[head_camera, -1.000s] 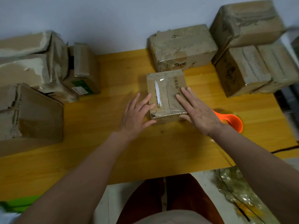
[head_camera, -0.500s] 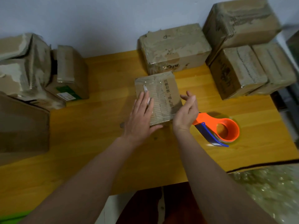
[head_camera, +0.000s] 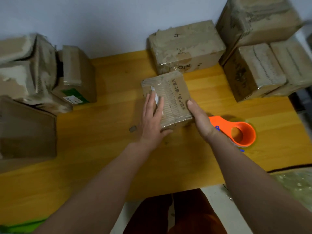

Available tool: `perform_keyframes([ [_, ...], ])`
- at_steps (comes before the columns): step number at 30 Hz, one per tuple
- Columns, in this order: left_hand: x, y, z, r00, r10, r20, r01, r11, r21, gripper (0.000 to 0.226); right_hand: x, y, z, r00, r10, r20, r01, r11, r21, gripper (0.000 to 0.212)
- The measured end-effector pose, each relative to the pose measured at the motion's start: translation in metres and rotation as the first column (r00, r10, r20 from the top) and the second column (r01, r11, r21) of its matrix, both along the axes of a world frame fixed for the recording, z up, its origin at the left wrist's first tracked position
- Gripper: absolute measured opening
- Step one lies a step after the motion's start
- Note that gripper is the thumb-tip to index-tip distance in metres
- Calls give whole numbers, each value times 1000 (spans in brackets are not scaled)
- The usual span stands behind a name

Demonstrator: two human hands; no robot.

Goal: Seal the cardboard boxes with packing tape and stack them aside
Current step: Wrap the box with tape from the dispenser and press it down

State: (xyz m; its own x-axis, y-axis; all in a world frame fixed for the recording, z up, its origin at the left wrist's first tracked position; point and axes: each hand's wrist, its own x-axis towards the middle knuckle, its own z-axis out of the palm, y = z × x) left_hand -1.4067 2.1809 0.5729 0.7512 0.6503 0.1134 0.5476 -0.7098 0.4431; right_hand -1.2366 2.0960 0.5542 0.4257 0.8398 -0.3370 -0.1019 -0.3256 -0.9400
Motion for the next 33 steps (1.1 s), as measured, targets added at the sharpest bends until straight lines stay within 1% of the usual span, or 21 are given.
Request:
perform_keyframes([
  [1,-1,-1,6,999,8,36,-4,994,-106,124,4,-1,6,995,60,-85,-62,998,-21,64],
  [2,-1,-4,13,998,30,52,-18,976,-218,126,7,-1,14,986,92,-136,-101,993,-62,64],
  [3,-2,-8,20,995,81,61,-58,948,-313,125,7,-3,22,986,86,-143,-102,989,-109,66],
  [4,-4,-14,24,984,164,68,-125,914,-386,121,6,-5,31,994,31,-105,-48,985,-164,71],
  [5,-7,-20,26,962,264,69,-207,870,-447,116,4,-9,36,998,-56,-36,47,978,-203,72],
  [6,-9,-28,28,930,363,62,-283,812,-510,109,-2,-11,42,992,-123,36,127,972,-199,69],
  [7,-11,-35,31,899,436,44,-333,745,-578,100,-8,-13,48,986,-139,88,153,972,-176,66],
  [9,-11,-48,37,862,506,8,-342,594,-728,80,-22,-14,52,989,-87,119,106,981,-165,61],
  [11,-10,-54,42,815,580,-8,-334,458,-824,64,-35,-12,55,988,-63,139,89,979,-183,55],
  [13,-13,-49,47,771,636,-39,-370,397,-840,57,-44,-10,59,985,-40,170,76,974,-213,50],
  [14,-16,-45,48,763,644,-57,-387,384,-838,54,-49,-9,61,983,-19,182,59,974,-217,49],
  [16,-21,-37,51,771,633,-60,-398,407,-822,48,-57,-9,68,981,3,192,40,974,-221,46],
  [19,-18,-28,62,782,623,20,-350,464,-814,42,-56,-5,79,975,-66,212,106,977,-187,43],
  [21,-6,-24,71,784,618,59,-315,478,-820,43,-46,-2,90,967,-120,225,156,976,-150,41],
  [24,17,-19,80,803,592,74,-292,497,-817,43,-23,-2,108,953,-151,261,187,975,-117,39],
  [26,32,-16,86,799,597,77,-298,504,-811,44,-7,-1,118,951,-149,272,183,978,-102,39],
  [28,42,-17,91,770,633,84,-332,509,-794,44,4,5,127,954,-155,257,180,981,-75,39],
  [30,42,-20,95,711,697,95,-412,522,-746,40,8,16,132,965,-124,230,140,989,-56,37],
  [33,30,-13,96,592,795,130,-512,496,-701,40,1,41,135,984,24,176,-12,997,-71,38],
])
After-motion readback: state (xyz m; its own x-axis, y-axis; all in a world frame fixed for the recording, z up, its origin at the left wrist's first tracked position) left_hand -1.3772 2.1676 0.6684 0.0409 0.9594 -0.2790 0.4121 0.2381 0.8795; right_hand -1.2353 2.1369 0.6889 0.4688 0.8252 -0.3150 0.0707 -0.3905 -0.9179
